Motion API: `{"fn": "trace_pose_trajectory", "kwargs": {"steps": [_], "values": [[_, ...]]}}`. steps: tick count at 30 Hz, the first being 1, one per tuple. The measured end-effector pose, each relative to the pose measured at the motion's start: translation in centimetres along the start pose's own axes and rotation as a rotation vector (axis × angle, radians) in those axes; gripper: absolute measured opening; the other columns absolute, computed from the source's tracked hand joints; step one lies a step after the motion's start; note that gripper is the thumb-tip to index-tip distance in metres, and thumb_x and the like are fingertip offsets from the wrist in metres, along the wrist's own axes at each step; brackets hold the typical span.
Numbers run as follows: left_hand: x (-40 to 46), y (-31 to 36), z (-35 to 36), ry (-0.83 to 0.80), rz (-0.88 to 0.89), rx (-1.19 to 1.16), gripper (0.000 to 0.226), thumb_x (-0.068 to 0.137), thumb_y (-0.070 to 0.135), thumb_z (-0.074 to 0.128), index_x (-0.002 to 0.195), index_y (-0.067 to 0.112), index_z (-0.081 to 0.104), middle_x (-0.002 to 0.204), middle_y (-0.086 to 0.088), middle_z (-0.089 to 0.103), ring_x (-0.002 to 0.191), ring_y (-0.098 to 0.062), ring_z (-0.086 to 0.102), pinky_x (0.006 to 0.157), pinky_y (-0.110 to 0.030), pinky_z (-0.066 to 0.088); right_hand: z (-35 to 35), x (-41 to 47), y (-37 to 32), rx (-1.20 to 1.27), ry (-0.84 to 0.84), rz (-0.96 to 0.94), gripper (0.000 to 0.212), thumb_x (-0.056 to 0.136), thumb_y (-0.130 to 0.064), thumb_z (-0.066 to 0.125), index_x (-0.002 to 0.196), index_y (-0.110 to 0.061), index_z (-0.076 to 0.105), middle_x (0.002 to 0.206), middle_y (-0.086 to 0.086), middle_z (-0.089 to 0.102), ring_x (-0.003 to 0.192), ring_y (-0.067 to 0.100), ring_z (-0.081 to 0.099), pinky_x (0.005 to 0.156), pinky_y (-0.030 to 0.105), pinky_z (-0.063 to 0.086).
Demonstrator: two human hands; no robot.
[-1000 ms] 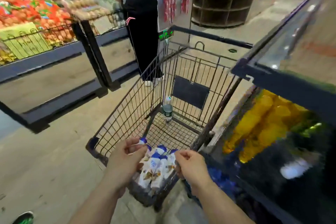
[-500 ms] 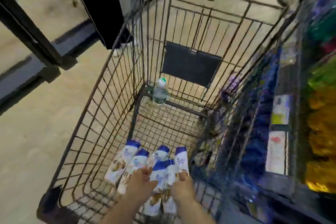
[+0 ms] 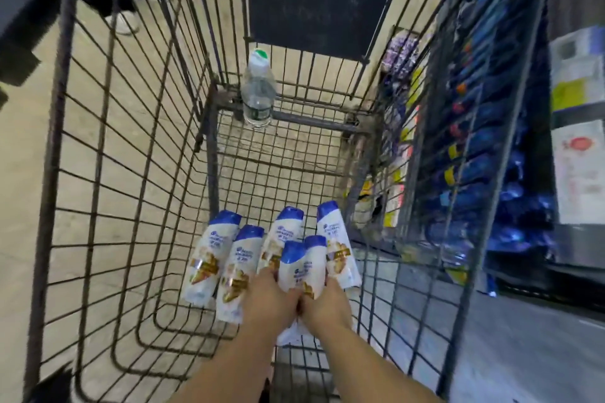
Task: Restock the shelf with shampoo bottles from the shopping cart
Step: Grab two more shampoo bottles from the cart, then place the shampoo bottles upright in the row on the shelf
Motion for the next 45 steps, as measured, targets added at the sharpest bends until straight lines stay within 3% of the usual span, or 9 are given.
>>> {"fn": "trace_pose_trajectory", "kwargs": {"steps": [6,11,20,22,25,28,34,41,45], "values": [[-1.3,1.0,-1.9,-0.198,0.03,-0.133,0.044,0.07,0.026,0.078,0.109,0.017,0.06,0.1,-0.001,0.07,0.094,-0.02,0.067,0.089,-0.041,0.055,1.2,-1.5,1.4,0.325,-0.185,-0.009,0.046,0.067,-0.049,0.066,0.102,-0.018,0.068,0.096,0.01,0.074,0.091,0.031,0.07,0.081,0.05,0.058],[-7.6,5.4,-8.0,-0.389,0.114,-0.335,0.037,0.083,0.024,0.072,0.116,0.015,0.059,0.107,-0.012,0.073,0.097,-0.03,0.071,0.089,-0.052,0.056,-4.1,-9.4,-1.7,0.526,-0.306,-0.137,0.027,0.082,-0.026,0.07,0.107,-0.022,0.063,0.102,0.001,0.072,0.093,0.019,0.069,0.079,0.038,0.058],[-27.4,13.8,-14.8,-0.38,0.412,-0.493,0.032,0.091,0.027,0.058,0.122,0.018,0.053,0.105,-0.015,0.075,0.095,-0.038,0.072,0.069,-0.046,0.061,-17.1,-24.9,-2.0,0.843,-0.398,-0.497,0.025,0.087,-0.003,0.063,0.106,-0.02,0.058,0.091,-0.004,0.077,0.088,0.013,0.072,0.083,0.034,0.058],[-33.0,15.5,-13.8,-0.378,0.503,-0.478,0.026,0.095,0.024,0.054,0.117,0.012,0.054,0.093,-0.003,0.079,0.082,-0.023,0.076,0.067,-0.038,0.063,-20.3,-28.0,0.9,0.883,-0.415,-0.533,0.031,0.086,-0.002,0.065,0.112,-0.016,0.057,0.097,0.0,0.076,0.09,0.016,0.071,0.081,0.033,0.058],[-42.2,18.3,-9.6,-0.427,0.643,-0.392,0.005,0.094,0.019,0.052,0.095,0.02,0.057,0.053,0.028,0.067,0.051,0.013,0.064,0.044,-0.003,0.046,-26.0,-31.8,7.1,0.944,-0.366,-0.599,0.051,0.071,-0.01,0.073,0.119,-0.016,0.058,0.111,0.009,0.074,0.095,0.025,0.069,0.088,0.042,0.055],[-49.9,21.9,-1.2,-0.582,0.768,-0.382,0.038,0.076,0.026,0.063,0.112,0.015,0.062,0.084,0.001,0.079,0.072,-0.014,0.075,0.062,-0.029,0.062,-33.2,-34.9,15.9,1.014,-0.21,-0.685,0.055,0.066,-0.01,0.073,0.119,-0.012,0.059,0.111,0.016,0.073,0.094,0.03,0.068,0.088,0.045,0.055],[-66.1,28.3,17.2,-0.802,0.917,-0.373,0.046,0.075,0.034,0.063,0.115,0.011,0.06,0.11,-0.019,0.073,0.103,-0.038,0.068,0.094,-0.061,0.049,-48.6,-41.6,35.8,1.041,0.16,-0.779,0.042,0.069,-0.011,0.074,0.109,-0.006,0.064,0.095,0.016,0.075,0.066,0.017,0.069,0.062,0.025,0.056],[-79.5,34.3,32.7,-1.123,1.033,-0.312,0.054,0.068,0.003,0.07,0.121,0.001,0.057,0.11,-0.027,0.071,0.097,-0.043,0.069,0.083,-0.052,0.057,-61.6,-43.2,50.8,1.071,0.419,-0.776,0.065,0.055,-0.028,0.086,0.114,-0.012,0.063,0.103,0.009,0.076,0.087,0.022,0.072,0.075,0.035,0.057],[-80.5,40.3,39.0,-1.04,1.078,-0.319,0.066,0.057,0.006,0.079,0.118,-0.002,0.057,0.1,-0.026,0.074,0.086,-0.038,0.072,0.077,-0.048,0.059,-68.4,-39.9,55.4,1.054,0.478,-0.735,0.088,0.042,-0.038,0.094,0.12,-0.017,0.06,0.106,0.002,0.076,0.096,0.018,0.072,0.082,0.033,0.056]]}}
Point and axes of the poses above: each hand's wrist, its own x-axis towards the middle knuckle, its own z-axis out of the palm, y = z × x, the point moved 9 cm from there along x, towards the middle knuckle
